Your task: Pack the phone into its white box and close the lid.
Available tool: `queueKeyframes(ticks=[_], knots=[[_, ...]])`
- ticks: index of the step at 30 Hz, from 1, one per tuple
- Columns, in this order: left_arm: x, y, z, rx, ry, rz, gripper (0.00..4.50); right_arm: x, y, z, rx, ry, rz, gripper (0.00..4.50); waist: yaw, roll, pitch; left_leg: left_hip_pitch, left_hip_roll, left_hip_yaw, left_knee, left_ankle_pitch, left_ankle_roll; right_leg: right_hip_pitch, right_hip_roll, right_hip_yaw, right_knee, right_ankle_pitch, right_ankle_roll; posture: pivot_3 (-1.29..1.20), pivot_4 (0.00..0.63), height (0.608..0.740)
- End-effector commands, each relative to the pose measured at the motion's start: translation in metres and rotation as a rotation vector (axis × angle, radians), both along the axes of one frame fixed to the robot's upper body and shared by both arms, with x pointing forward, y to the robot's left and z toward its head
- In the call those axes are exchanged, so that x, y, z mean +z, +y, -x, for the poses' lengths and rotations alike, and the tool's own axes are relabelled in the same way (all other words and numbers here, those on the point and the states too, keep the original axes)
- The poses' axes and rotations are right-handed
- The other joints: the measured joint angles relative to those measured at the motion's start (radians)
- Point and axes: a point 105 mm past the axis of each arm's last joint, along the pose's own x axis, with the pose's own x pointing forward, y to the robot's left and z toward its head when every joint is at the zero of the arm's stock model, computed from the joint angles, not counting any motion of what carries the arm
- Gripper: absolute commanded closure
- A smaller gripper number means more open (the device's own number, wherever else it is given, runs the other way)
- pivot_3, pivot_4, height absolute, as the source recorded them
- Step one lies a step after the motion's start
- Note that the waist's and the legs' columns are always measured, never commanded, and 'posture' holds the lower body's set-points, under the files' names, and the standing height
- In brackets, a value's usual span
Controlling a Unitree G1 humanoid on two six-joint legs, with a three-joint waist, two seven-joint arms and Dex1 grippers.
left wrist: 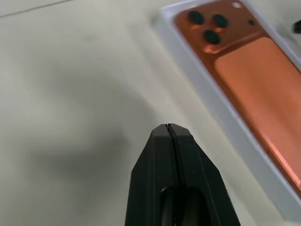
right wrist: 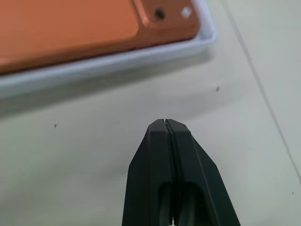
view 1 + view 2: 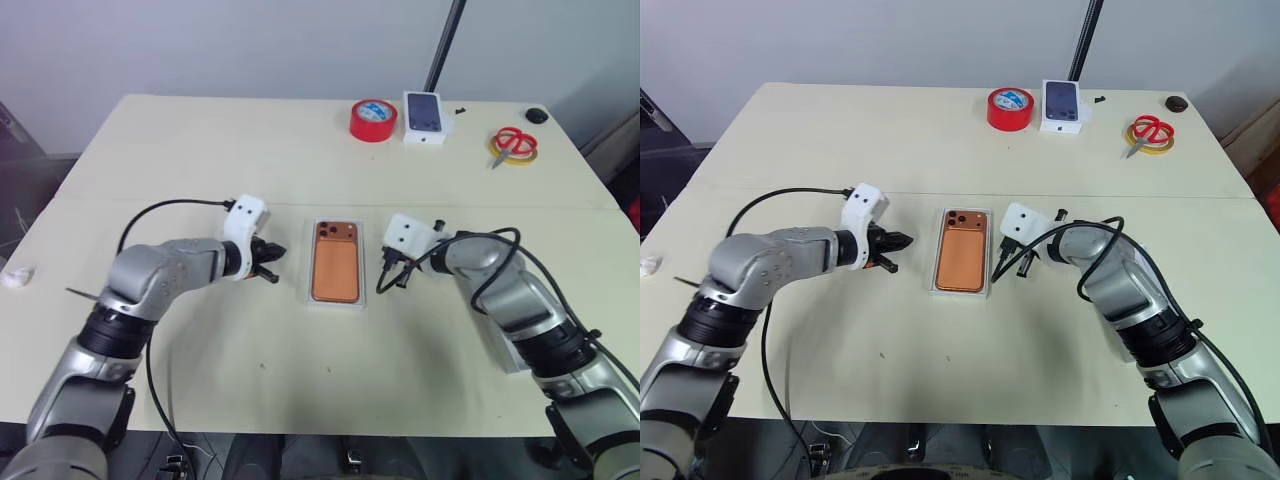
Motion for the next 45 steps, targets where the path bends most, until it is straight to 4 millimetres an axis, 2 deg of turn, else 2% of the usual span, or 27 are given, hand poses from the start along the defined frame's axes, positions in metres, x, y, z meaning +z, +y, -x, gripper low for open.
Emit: queueKeyframes(ticks=[1,5,9,13,19,25,29,35,38,42,44,45], knots=[[-0.007,-0.023,0.005,-0.165,-0.031,-0.096,4.45,0.009,0.016,-0.001,0.048,-0.043,-0.002,4.5,0.001,0.0,0.0,0.0,0.0,0.0,0.0,0.0,0.0,0.0,0.001,0.0,0.0,0.0,0.0,0.0,0.15,0.732],[-0.009,-0.047,0.015,-0.292,-0.015,-0.09,4.45,0.006,0.022,0.004,0.075,-0.037,-0.001,4.5,0.005,0.0,0.0,-0.001,0.0,0.0,0.0,0.0,0.0,0.0,0.0,0.0,0.0,0.0,0.0,0.0,0.15,0.732],[-0.015,-0.069,0.022,-0.372,-0.004,-0.101,4.45,0.008,0.018,0.011,0.073,-0.03,0.002,4.5,0.01,0.0,0.0,-0.001,0.0,0.0,0.001,0.0,0.001,0.0,0.0,0.0,0.0,0.0,0.0,0.0,0.15,0.732],[-0.019,-0.095,0.03,-0.442,0.013,-0.089,4.45,0.006,0.003,0.022,0.045,-0.01,0.025,4.5,0.024,0.0,0.0,-0.001,-0.001,0.0,0.003,-0.002,0.003,0.001,-0.001,0.0,0.0,-0.001,0.002,0.0,0.15,0.732],[-0.025,-0.136,0.045,-0.535,0.039,-0.059,4.45,0.006,-0.034,0.046,-0.029,0.024,0.082,4.5,0.039,0.001,-0.001,-0.002,-0.003,-0.001,0.007,-0.005,0.009,0.004,-0.003,-0.001,0.0,-0.003,0.005,0.0,0.15,0.732],[-0.026,-0.161,0.055,-0.602,0.062,-0.022,4.45,0.001,-0.066,0.063,-0.115,0.061,0.13,4.5,0.029,0.002,-0.001,-0.002,-0.003,-0.001,0.013,-0.008,0.014,0.006,-0.003,0.0,0.0,-0.003,0.005,0.0,0.15,0.732],[-0.027,-0.164,0.056,-0.616,0.066,-0.017,4.45,0.0,-0.073,0.066,-0.141,0.069,0.132,4.5,0.025,0.003,-0.002,-0.001,-0.003,-0.001,0.013,-0.008,0.014,0.006,-0.002,0.0,0.0,-0.003,0.005,0.0,0.15,0.732],[-0.027,-0.157,0.047,-0.58,0.066,-0.018,4.45,-0.002,-0.077,0.069,-0.157,0.075,0.135,4.5,0.026,0.003,-0.002,-0.001,-0.003,-0.001,0.013,-0.008,0.014,0.006,-0.002,0.0,0.001,-0.003,0.005,0.0,0.15,0.732],[-0.029,-0.149,0.045,-0.568,0.06,-0.033,4.45,0.001,-0.082,0.068,-0.165,0.067,0.15,4.5,0.026,0.003,-0.002,-0.001,-0.003,-0.001,0.013,-0.008,0.014,0.006,-0.002,0.0,0.001,-0.003,0.005,0.0,0.15,0.732],[-0.025,-0.124,0.03,-0.49,-0.003,-0.069,4.45,0.013,-0.096,0.069,-0.194,0.083,0.14,4.5,0.019,0.003,-0.001,-0.001,-0.002,-0.001,0.013,-0.008,0.014,0.006,-0.002,0.0,0.001,-0.003,0.005,0.0,0.15,0.732],[-0.02,-0.11,0.026,-0.464,-0.07,-0.09,4.5,0.023,-0.101,0.073,-0.203,0.108,0.108,3.96,0.012,0.004,-0.001,-0.001,-0.002,-0.001,0.013,-0.008,0.014,0.006,-0.001,0.0,0.002,-0.003,0.005,0.0,0.15,0.732],[-0.012,-0.104,0.024,-0.436,-0.084,-0.041,4.5,0.029,-0.102,0.077,-0.192,0.124,0.091,3.57,0.008,0.004,-0.001,0.0,-0.002,-0.001,0.013,-0.008,0.014,0.006,-0.001,0.0,0.002,-0.003,0.005,0.0,0.15,0.732]])
